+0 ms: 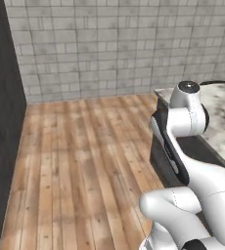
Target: Take the cheese, fish, and carrot from the fridge and place them on the plate on the dining counter to create an appetizer plate.
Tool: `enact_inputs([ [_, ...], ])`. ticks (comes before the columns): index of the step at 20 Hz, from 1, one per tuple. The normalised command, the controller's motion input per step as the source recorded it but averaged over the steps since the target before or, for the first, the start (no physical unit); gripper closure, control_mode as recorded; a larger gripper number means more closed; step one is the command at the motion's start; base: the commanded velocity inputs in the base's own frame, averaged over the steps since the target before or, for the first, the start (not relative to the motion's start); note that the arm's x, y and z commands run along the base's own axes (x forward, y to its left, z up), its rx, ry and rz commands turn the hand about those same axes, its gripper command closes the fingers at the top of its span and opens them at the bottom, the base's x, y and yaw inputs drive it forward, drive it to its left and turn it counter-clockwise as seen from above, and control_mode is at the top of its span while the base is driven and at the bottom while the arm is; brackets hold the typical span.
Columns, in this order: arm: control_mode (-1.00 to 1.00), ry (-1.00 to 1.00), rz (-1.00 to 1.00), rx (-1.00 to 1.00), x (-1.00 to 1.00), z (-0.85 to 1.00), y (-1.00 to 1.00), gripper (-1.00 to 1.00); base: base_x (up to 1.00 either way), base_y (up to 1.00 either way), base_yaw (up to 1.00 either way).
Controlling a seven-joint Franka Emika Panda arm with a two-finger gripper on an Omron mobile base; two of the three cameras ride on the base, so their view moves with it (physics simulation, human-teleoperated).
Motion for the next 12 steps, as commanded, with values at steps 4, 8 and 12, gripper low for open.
enact_inputs([
  [4,1.00,0.00,0.00,0.00,0.00,0.00,0.00,1.00,0.86,0.09,-0.59],
  [8,1.00,0.00,0.00,0.00,0.00,0.00,0.00,1.00,0.87,0.16,-0.58],
  [12,1.00,0.00,0.00,0.00,0.00,0.00,0.00,1.00,0.71,0.46,-0.54],
])
